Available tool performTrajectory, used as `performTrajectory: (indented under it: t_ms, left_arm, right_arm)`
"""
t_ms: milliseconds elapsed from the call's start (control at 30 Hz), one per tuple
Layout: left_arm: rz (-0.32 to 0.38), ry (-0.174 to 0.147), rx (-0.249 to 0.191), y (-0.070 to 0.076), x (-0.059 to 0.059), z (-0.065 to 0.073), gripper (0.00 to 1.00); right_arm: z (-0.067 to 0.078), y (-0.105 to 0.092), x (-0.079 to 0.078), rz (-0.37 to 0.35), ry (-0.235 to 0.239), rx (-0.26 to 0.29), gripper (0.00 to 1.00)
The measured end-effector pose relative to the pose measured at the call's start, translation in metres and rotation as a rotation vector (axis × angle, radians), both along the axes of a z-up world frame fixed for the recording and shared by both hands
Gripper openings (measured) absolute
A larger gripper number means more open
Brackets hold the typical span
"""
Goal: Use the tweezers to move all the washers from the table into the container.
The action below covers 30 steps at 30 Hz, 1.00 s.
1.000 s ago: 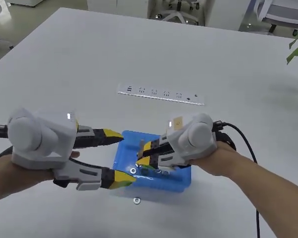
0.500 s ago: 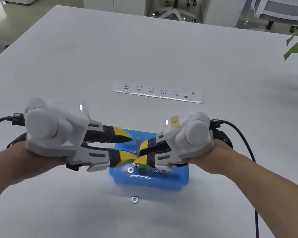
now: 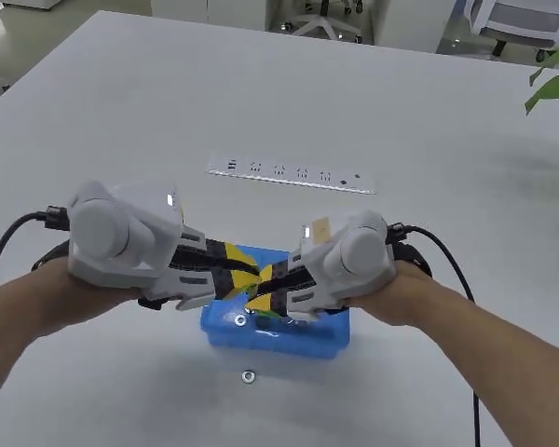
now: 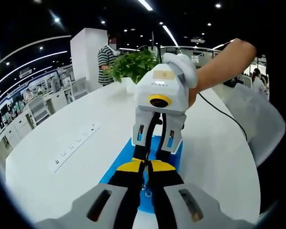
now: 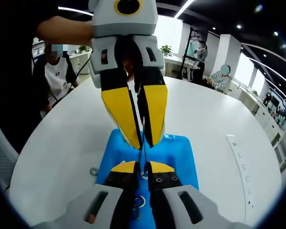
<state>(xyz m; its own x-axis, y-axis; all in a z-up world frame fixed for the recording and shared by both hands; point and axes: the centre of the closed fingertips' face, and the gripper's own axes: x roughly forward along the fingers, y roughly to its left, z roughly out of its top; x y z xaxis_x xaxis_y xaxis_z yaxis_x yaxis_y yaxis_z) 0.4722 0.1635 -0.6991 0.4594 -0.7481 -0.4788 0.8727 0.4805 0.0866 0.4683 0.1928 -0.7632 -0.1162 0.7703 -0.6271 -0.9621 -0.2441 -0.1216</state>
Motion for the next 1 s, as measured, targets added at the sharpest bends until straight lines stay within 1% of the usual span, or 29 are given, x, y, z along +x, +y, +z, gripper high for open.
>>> performTrajectory:
  t_ms: [200,333,433,600,767,1000]
  left_arm:
    - [-0.014,-0.009,0.008,-0.001,-0.001,0.0,0.07]
    - [-0.027,-0.018,0.017,-0.004,-0.004,0.002,0.07]
    - [-0.032,-0.02,0.022,-0.005,-0.005,0.002,0.06]
    - [-0.037,-0.023,0.022,-0.006,-0.006,0.004,0.06]
    - [-0.037,-0.028,0.016,-0.007,-0.005,0.008,0.06]
    - [-0.038,-0.022,0.008,-0.008,-0.007,0.013,0.05]
  right_arm:
    - [0.0,0.0,0.0,0.006,-0.01,-0.003,0.1]
    - [0.0,-0.001,-0.001,0.01,-0.015,-0.009,0.1]
    - [0.0,-0.002,-0.001,0.015,-0.029,-0.017,0.11]
    - [0.001,-0.005,0.001,0.013,-0.041,-0.02,0.12]
    - [0.004,-0.006,0.001,0.007,-0.04,-0.02,0.12]
    - [0.009,-0.01,0.001,-0.007,-0.046,-0.022,0.16]
